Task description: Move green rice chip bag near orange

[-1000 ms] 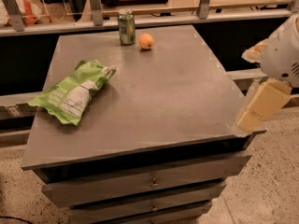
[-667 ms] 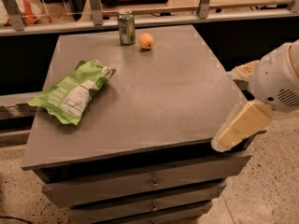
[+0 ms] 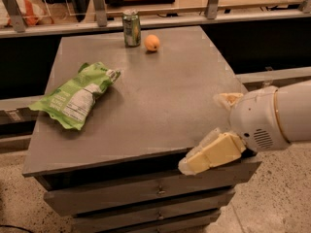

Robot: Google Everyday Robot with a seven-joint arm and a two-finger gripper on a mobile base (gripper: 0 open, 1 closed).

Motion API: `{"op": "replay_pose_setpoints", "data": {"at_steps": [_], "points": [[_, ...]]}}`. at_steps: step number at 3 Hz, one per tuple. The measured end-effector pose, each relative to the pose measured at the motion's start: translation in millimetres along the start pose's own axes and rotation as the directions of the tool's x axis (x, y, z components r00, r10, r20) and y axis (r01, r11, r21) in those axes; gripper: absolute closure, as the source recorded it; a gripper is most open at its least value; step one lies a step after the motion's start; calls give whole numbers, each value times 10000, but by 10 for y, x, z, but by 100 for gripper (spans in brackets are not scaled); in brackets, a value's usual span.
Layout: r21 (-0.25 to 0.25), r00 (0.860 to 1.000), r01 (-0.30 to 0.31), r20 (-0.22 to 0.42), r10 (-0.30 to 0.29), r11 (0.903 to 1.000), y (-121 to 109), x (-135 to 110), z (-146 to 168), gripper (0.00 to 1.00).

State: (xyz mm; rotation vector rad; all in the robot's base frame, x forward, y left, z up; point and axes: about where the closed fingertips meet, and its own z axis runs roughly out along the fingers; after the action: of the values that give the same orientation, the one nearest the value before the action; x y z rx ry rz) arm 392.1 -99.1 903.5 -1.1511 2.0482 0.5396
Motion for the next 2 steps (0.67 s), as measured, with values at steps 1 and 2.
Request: {"op": "replay_pose_setpoints", "data": {"at_steps": [1, 2], "points": [[-433, 9972, 61, 745, -29, 9990, 157, -186, 103, 0], [-455, 9968, 77, 794, -40, 9989, 168, -206, 103, 0]]}}
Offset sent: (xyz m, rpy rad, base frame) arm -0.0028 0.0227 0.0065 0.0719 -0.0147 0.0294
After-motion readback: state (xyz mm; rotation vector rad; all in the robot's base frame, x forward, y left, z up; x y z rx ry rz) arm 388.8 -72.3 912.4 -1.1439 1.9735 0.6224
